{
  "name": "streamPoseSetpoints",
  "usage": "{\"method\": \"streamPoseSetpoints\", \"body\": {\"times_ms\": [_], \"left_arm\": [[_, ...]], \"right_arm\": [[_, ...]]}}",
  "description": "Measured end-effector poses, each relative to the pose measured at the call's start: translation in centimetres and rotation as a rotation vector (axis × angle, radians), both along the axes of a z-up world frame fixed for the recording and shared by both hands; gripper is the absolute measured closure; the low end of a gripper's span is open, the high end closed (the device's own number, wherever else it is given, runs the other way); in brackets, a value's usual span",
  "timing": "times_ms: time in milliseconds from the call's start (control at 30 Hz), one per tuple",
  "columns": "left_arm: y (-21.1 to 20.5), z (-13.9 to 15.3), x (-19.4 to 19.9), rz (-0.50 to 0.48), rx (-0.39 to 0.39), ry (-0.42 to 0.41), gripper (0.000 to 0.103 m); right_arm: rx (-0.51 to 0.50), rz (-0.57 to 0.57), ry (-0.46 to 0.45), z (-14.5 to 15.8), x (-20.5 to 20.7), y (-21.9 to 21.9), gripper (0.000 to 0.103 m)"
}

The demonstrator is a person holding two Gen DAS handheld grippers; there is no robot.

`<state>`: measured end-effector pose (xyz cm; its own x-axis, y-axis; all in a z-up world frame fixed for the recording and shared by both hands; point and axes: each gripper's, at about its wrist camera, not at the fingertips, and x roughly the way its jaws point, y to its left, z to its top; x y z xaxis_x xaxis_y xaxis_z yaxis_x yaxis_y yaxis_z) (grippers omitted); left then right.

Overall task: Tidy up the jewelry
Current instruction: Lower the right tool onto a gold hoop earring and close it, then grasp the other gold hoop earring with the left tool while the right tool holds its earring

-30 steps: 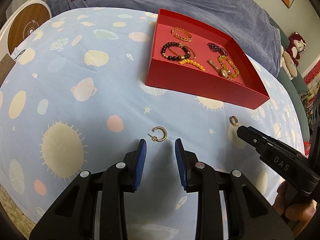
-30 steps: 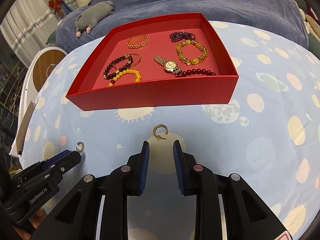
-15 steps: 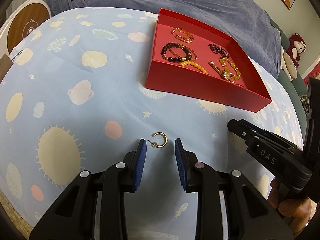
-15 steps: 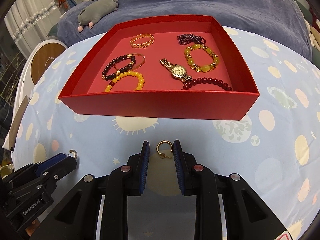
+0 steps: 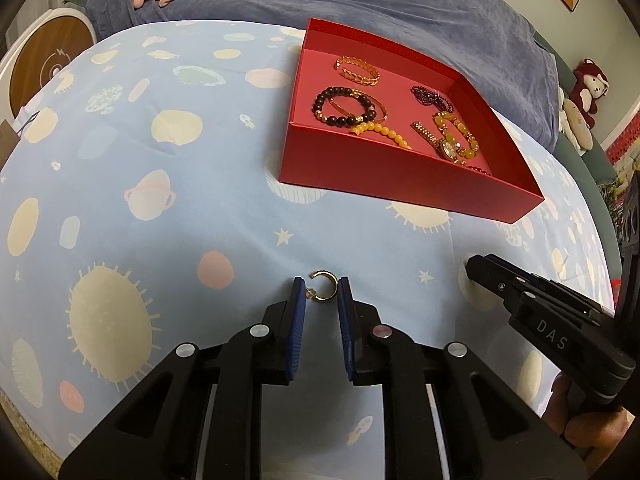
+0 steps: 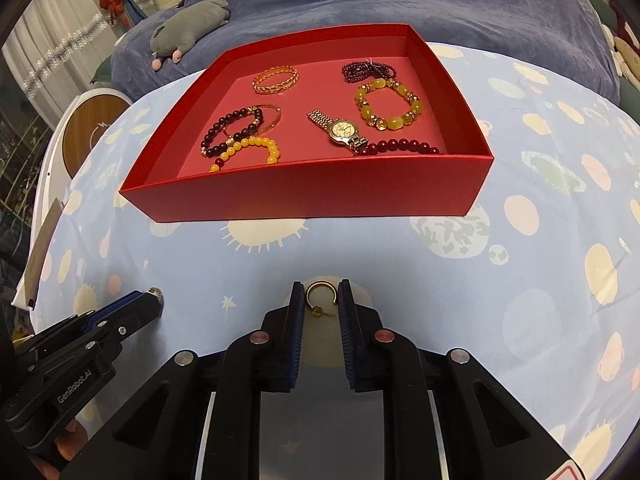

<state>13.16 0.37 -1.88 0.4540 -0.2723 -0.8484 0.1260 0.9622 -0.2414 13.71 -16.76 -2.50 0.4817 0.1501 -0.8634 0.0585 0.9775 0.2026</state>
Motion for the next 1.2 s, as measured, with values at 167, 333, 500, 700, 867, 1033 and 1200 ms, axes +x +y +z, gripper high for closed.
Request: {"method": "streamPoseSetpoints", "body": {"times_ms": [167,333,500,700,867,1033,1200], "left_arm": [[-0.3,0.0,0.0,-0.014,0.008,-0.011,0.093],[-0.5,0.0,0.0,-0.019,0.003,-0.006,0.099],[-0.6,0.5,-0.3,-0.011,-0.009,-0.021,0.084],[-1.6,0.2,0.1,-0.022,0.020,-0.014,0.072],[-2.2,0.1,0.4,-0.028,0.047,-0.026,0.075],[-2.0,0.1,0.4,-0.023,0.035,-0.020,0.085],[-2.1,0.7,-0.1,-0.031,0.030,-0.032,0.085]], "right_arm": [[0.021,-0.021,0.004,0.0,-1.0,-0.4,0.087],[0.032,-0.034,0.005,0.2,-1.7,-0.8,0.087],[0.037,-0.045,0.004,0.2,-2.2,-1.3,0.087],[0.043,-0.049,-0.002,0.5,-2.3,-1.4,0.087],[0.046,-0.049,-0.003,0.5,-2.3,-1.3,0.087],[0.048,-0.052,-0.004,0.5,-2.6,-1.3,0.087],[0.049,-0.053,-0.004,0.6,-2.7,-1.3,0.087]]}}
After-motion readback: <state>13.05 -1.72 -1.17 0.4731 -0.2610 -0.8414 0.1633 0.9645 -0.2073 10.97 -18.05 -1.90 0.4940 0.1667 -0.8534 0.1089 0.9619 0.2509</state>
